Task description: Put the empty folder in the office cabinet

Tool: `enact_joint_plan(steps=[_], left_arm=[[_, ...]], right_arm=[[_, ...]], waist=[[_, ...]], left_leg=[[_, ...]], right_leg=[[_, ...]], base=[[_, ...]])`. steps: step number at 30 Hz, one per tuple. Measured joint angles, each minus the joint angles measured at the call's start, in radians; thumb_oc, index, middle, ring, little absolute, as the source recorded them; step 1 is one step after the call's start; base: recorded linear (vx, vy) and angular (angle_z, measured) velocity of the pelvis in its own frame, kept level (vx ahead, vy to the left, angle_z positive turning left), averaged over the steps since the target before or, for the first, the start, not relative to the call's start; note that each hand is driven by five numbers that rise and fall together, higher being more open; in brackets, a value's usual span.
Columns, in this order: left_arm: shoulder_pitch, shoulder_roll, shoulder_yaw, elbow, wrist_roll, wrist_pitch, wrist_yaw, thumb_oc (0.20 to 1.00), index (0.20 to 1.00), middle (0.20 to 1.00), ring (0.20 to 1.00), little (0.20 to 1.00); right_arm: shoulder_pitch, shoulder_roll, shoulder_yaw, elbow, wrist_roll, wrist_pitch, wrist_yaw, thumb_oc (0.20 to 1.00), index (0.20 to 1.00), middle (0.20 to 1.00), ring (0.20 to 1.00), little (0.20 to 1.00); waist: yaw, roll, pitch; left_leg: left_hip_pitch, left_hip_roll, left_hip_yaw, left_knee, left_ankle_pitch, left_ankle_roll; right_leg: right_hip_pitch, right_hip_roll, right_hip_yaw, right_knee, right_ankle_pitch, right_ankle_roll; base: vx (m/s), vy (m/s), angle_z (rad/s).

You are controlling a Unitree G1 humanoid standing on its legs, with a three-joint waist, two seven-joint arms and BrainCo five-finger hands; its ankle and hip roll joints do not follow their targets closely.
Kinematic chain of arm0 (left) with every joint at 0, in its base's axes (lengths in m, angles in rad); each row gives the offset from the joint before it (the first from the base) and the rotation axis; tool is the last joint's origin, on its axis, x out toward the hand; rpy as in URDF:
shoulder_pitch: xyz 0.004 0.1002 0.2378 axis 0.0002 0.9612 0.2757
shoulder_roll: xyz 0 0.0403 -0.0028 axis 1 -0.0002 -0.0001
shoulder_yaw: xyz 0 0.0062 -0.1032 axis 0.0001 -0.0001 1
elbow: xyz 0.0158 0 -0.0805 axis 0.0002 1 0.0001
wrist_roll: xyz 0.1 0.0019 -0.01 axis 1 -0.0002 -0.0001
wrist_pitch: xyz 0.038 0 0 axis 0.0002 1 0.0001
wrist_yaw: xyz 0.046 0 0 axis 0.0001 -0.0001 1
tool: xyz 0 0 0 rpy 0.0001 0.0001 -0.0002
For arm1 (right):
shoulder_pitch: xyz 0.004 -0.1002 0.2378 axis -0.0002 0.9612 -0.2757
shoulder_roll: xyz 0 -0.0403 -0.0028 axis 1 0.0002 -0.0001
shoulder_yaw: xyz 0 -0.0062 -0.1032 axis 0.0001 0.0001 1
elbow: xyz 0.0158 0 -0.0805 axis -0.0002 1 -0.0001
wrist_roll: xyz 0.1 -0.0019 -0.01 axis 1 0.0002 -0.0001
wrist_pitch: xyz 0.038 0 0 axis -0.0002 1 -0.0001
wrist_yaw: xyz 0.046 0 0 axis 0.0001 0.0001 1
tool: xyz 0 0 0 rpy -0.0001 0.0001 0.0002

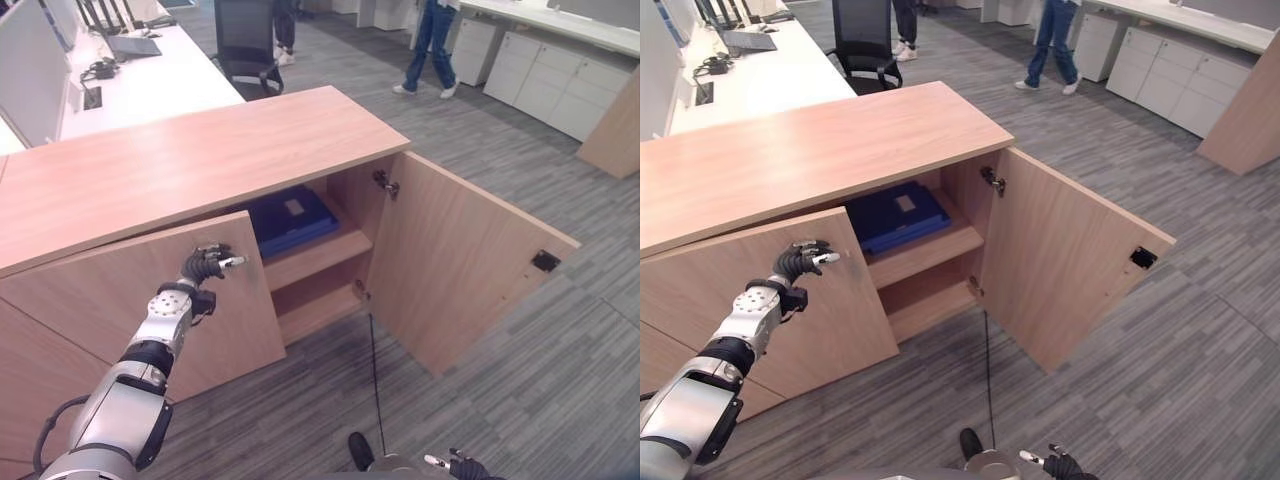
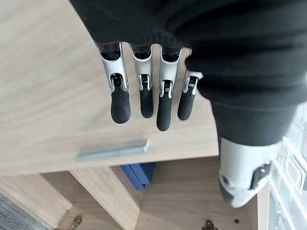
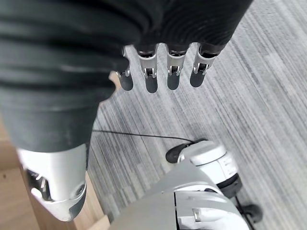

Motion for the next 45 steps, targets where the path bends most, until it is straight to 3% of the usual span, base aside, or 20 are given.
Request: enact_joint_plan(steps=[6, 10, 11, 12, 13, 15, 18, 20, 22, 25, 28, 34, 37, 38, 40, 41, 42, 43, 44, 45], left_arm=[[0.175, -0.157, 0.089, -0.097, -0.042, -0.020, 0.036, 1.000, 1.000, 1.000, 1.000, 1.000], [0.363, -0.217, 0.024, -0.208, -0.044, -0.010, 0.031, 1.000, 1.000, 1.000, 1.000, 1.000], [0.390, -0.218, 0.013, -0.252, -0.045, -0.010, 0.031, 1.000, 1.000, 1.000, 1.000, 1.000], [0.440, -0.212, -0.027, -0.311, -0.042, -0.009, 0.019, 1.000, 1.000, 1.000, 1.000, 1.000], [0.508, -0.199, -0.062, -0.355, -0.031, -0.004, -0.008, 1.000, 1.000, 1.000, 1.000, 1.000], [0.555, -0.192, -0.072, -0.356, -0.005, 0.000, -0.024, 1.000, 1.000, 1.000, 1.000, 1.000], [0.615, -0.167, -0.070, -0.327, 0.026, 0.015, -0.049, 1.000, 1.000, 1.000, 1.000, 1.000], [0.612, -0.229, -0.063, -0.261, 0.034, 0.030, -0.054, 1.000, 1.000, 1.000, 1.000, 1.000], [0.627, -0.263, -0.084, -0.226, 0.048, 0.028, -0.069, 1.000, 1.000, 1.000, 1.000, 1.000], [0.626, -0.291, -0.093, -0.168, 0.086, 0.030, -0.075, 1.000, 1.000, 1.000, 1.000, 1.000], [0.592, -0.294, -0.075, -0.076, 0.114, 0.029, -0.067, 1.000, 1.000, 1.000, 1.000, 1.000], [0.599, -0.292, -0.013, 0.070, 0.122, 0.035, -0.047, 1.000, 1.000, 1.000, 1.000, 1.000], [0.589, -0.273, 0.000, 0.127, 0.122, 0.037, -0.041, 1.000, 1.000, 1.000, 1.000, 1.000], [0.589, -0.275, 0.004, 0.138, 0.122, 0.041, -0.040, 1.000, 1.000, 1.000, 1.000, 1.000], [0.591, -0.290, 0.006, 0.137, 0.123, 0.043, -0.044, 1.000, 1.000, 1.000, 1.000, 1.000], [0.596, -0.298, 0.008, 0.139, 0.123, 0.040, -0.044, 1.000, 1.000, 1.000, 1.000, 1.000], [0.587, -0.293, 0.008, 0.135, 0.123, 0.037, -0.045, 1.000, 1.000, 1.000, 1.000, 1.000], [0.562, -0.307, 0.007, 0.150, 0.125, 0.037, -0.045, 1.000, 1.000, 1.000, 1.000, 1.000], [0.550, -0.319, 0.005, 0.159, 0.127, 0.035, -0.047, 1.000, 1.000, 1.000, 1.000, 1.000], [0.548, -0.326, 0.004, 0.169, 0.143, 0.035, -0.049, 1.000, 1.000, 1.000, 1.000, 1.000]], right_arm=[[0.011, 0.016, -0.035, -0.005, 0.001, -0.001, -0.004, 1.000, 1.000, 1.000, 1.000, 1.000], [-0.008, 0.018, -0.041, -0.002, 0.000, 0.000, -0.009, 1.000, 1.000, 1.000, 1.000, 1.000], [-0.020, 0.014, -0.051, 0.004, -0.001, 0.000, -0.012, 1.000, 1.000, 1.000, 1.000, 1.000], [-0.046, 0.010, -0.081, 0.016, -0.002, 0.004, -0.022, 1.000, 1.000, 1.000, 1.000, 1.000], [-0.075, -0.001, -0.097, 0.017, -0.004, 0.004, -0.027, 1.000, 1.000, 1.000, 1.000, 1.000], [-0.098, 0.000, -0.101, 0.019, -0.004, 0.003, -0.026, 1.000, 1.000, 1.000, 1.000, 1.000], [-0.117, 0.004, -0.110, 0.013, -0.003, 0.000, -0.027, 1.000, 1.000, 1.000, 1.000, 1.000], [-0.101, -0.016, -0.116, 0.015, -0.001, 0.002, -0.037, 1.000, 1.000, 1.000, 1.000, 1.000], [-0.076, -0.032, -0.112, 0.012, -0.001, 0.003, -0.043, 1.000, 1.000, 1.000, 1.000, 1.000], [-0.060, -0.069, -0.106, 0.015, -0.001, 0.003, -0.047, 1.000, 1.000, 1.000, 1.000, 1.000], [-0.034, -0.070, -0.100, 0.038, -0.001, 0.002, -0.045, 1.000, 1.000, 1.000, 1.000, 1.000], [-0.036, -0.074, -0.102, 0.043, -0.001, 0.000, -0.028, 1.000, 1.000, 1.000, 1.000, 1.000], [-0.047, -0.068, -0.103, 0.039, -0.001, 0.000, -0.024, 1.000, 1.000, 1.000, 1.000, 1.000], [-0.047, -0.072, -0.104, 0.039, -0.001, -0.001, -0.025, 1.000, 1.000, 1.000, 1.000, 1.000], [-0.056, -0.087, -0.103, 0.039, 0.000, -0.003, -0.026, 1.000, 1.000, 1.000, 1.000, 1.000], [-0.074, -0.095, -0.102, 0.043, 0.000, -0.003, -0.025, 1.000, 1.000, 1.000, 1.000, 1.000], [-0.084, -0.097, -0.100, 0.039, 0.000, -0.002, -0.025, 1.000, 1.000, 1.000, 1.000, 1.000], [-0.089, -0.109, -0.094, 0.039, 0.001, -0.002, -0.029, 1.000, 1.000, 1.000, 1.000, 1.000], [-0.088, -0.116, -0.093, 0.040, 0.001, -0.002, -0.028, 1.000, 1.000, 1.000, 1.000, 1.000], [-0.102, -0.122, -0.079, 0.042, 0.001, -0.004, -0.028, 1.000, 1.000, 1.000, 1.000, 1.000]], waist=[[0.009, 0.002, 0.003], [0.052, -0.002, 0.027], [0.077, 0.004, 0.041], [0.142, 0.038, 0.064], [0.194, 0.068, 0.080], [0.218, 0.063, 0.076], [0.215, 0.012, 0.046], [0.194, 0.050, 0.041], [0.165, 0.062, 0.036], [0.130, 0.105, 0.012], [0.099, 0.107, 0.004], [0.077, 0.115, 0.010], [0.073, 0.112, 0.029], [0.075, 0.095, 0.035], [0.076, 0.089, 0.033], [0.091, 0.107, 0.024], [0.095, 0.091, 0.036], [0.100, 0.067, 0.049], [0.105, 0.064, 0.048], [0.108, 0.058, 0.053]], left_leg=[[-0.007, 0.000, -0.005, 0.001, 0.000, 0.000], [-0.009, 0.009, -0.016, 0.003, 0.004, 0.003], [-0.002, 0.022, 0.006, 0.003, 0.004, 0.003], [-0.001, 0.054, 0.047, 0.008, 0.003, 0.004], [0.014, 0.090, 0.084, 0.009, 0.003, 0.003], [0.031, 0.099, 0.114, 0.005, 0.004, 0.002], [0.028, 0.088, 0.111, 0.006, 0.010, -0.009], [0.019, 0.139, 0.101, 0.017, 0.038, -0.074], [0.006, 0.165, 0.100, 0.072, 0.059, -0.093], [0.000, 0.192, 0.106, 0.068, 0.068, -0.105], [0.008, 0.210, 0.108, 0.081, 0.073, -0.111], [0.010, 0.260, 0.141, 0.108, 0.071, -0.111], [-0.008, 0.324, 0.142, 0.203, 0.065, -0.100], [-0.023, 0.342, 0.151, 0.253, 0.089, -0.103], [-0.055, 0.345, 0.138, 0.300, 0.245, -0.126], [-0.095, 0.352, 0.100, 0.331, 0.291, -0.120], [-0.112, 0.341, 0.055, 0.357, 0.251, -0.153], [-0.129, 0.233, -0.058, 0.314, 0.096, -0.181], [-0.125, 0.188, -0.075, 0.258, 0.076, -0.171], [-0.141, 0.093, -0.045, 0.178, 0.043, -0.117]], right_leg=[[-0.005, -0.001, -0.011, 0.006, 0.008, -0.008], [-0.003, -0.011, -0.081, 0.005, -0.012, -0.007], [-0.016, -0.041, -0.219, 0.014, -0.043, -0.006], [-0.049, -0.101, -0.467, 0.111, -0.065, -0.008], [-0.064, -0.209, -0.611, 0.273, -0.105, 0.043], [-0.058, -0.307, -0.694, 0.362, -0.129, 0.062], [0.007, -0.351, -0.585, 0.205, -0.065, 0.118], [0.047, -0.289, -0.544, 0.170, -0.030, 0.102], [0.060, -0.263, -0.481, 0.151, -0.077, 0.092], [0.064, -0.224, -0.462, 0.109, -0.058, 0.076], [0.057, -0.202, -0.438, 0.075, -0.034, 0.076], [-0.002, -0.146, -0.377, 0.080, -0.034, 0.061], [-0.107, -0.104, -0.376, 0.296, -0.124, -0.001], [-0.103, -0.098, -0.363, 0.294, -0.131, -0.010], [-0.035, -0.083, -0.375, 0.146, -0.132, -0.009], [-0.027, -0.071, -0.380, 0.132, -0.141, -0.014], [-0.057, -0.075, -0.379, 0.188, -0.149, -0.050], [-0.065, -0.094, -0.312, 0.174, -0.073, -0.102], [-0.064, -0.101, -0.312, 0.151, -0.073, -0.101], [-0.057, -0.101, -0.306, 0.087, -0.074, -0.091]], base=[[-0.03, -0.012, 0.02], [-0.14, -0.085, 0.06], [-0.19, -0.081, -0.44], [-0.17, -0.125, -0.85], [-0.12, -0.168, -0.76], [0.02, -0.212, -0.50], [0.04, -0.153, -0.30], [0.03, -0.283, 0.11], [0.01, -0.212, -0.20], [0.05, -0.256, -0.27], [0.02, -0.205, -0.25], [0.05, -0.243, -0.45], [0.10, -0.228, -0.44], [0.06, -0.074, -0.30], [0.09, -0.107, -0.53], [0.11, -0.120, -0.63], [0.12, -0.122, -0.52], [0.07, -0.083, -0.36], [0.08, -0.058, -0.53], [0.12, -0.034, -0.63]])
